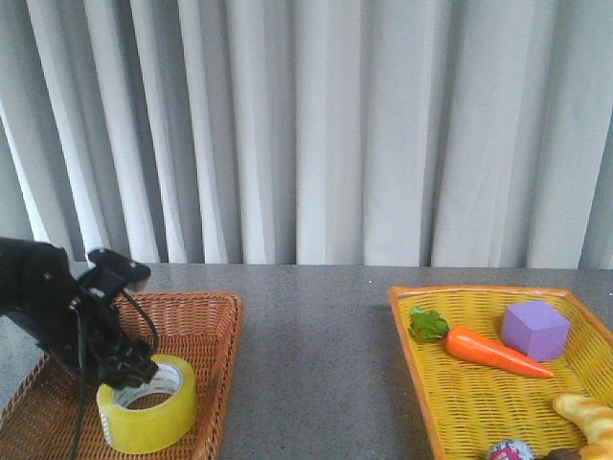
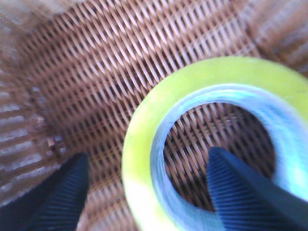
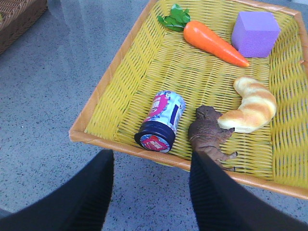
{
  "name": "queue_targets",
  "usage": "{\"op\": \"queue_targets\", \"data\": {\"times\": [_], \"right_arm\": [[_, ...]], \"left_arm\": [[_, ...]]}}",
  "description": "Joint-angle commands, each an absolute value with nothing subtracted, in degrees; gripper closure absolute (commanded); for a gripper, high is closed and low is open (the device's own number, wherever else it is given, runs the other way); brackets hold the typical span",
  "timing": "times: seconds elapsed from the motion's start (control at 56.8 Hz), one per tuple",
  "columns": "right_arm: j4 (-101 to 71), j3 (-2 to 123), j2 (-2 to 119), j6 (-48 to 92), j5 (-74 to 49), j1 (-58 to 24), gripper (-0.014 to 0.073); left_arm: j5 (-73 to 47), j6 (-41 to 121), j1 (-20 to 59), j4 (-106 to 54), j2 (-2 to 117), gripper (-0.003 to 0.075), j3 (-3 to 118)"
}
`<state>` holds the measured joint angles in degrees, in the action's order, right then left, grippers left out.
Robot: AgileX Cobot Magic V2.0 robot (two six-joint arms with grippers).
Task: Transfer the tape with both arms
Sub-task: 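Lower the tape into the brown basket and open the left gripper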
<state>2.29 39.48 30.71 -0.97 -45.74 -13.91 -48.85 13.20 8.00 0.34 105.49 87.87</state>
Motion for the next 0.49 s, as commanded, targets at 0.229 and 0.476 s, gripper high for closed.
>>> {"op": "queue_targets", "data": {"times": [0.229, 0.476], "right_arm": [[2.53, 40.85, 30.87, -0.96, -42.38, -13.45, 0.0240], [2.53, 40.85, 30.87, -0.96, -42.38, -13.45, 0.0240]], "left_arm": [[-54.50, 11.23, 7.98, 0.00, 83.30, 0.0197, 85.86], [-47.39, 9.58, 7.98, 0.00, 58.97, 0.0221, 67.11]]}}
